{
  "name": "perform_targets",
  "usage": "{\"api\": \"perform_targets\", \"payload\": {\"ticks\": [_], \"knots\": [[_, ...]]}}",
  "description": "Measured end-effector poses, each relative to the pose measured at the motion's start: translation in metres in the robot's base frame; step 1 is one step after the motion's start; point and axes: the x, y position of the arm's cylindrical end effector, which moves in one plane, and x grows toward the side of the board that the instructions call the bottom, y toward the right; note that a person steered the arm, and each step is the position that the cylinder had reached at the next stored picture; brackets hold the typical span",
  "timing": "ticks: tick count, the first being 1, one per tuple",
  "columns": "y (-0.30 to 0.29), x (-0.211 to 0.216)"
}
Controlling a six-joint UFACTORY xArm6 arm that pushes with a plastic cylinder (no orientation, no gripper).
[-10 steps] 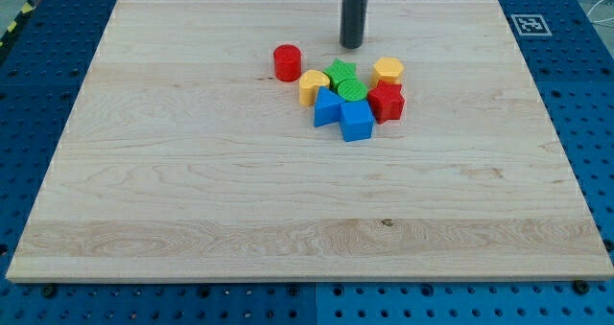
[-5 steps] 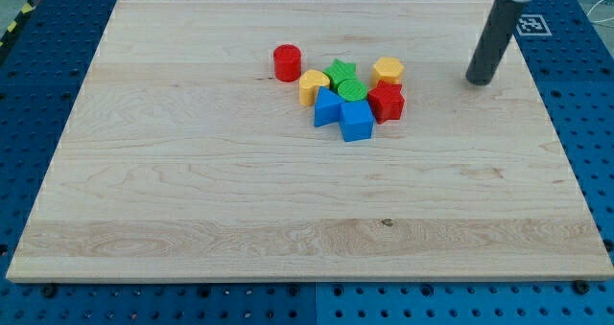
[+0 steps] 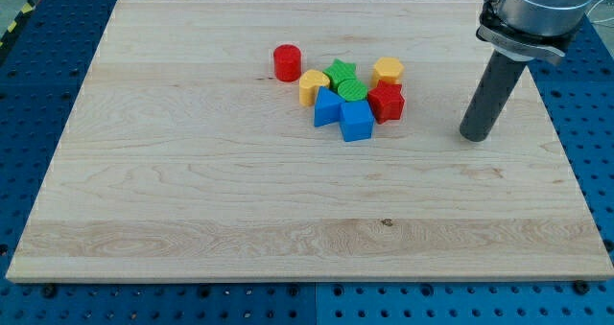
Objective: Nudge the green circle left a bit
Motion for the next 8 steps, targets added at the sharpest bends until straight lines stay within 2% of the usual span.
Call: {"api": "perform_targets", "payload": {"ticks": [2,5,8], "knots": [[-0.018,0.007],[-0.091,0.002],[-0.12,-0.063]]}}
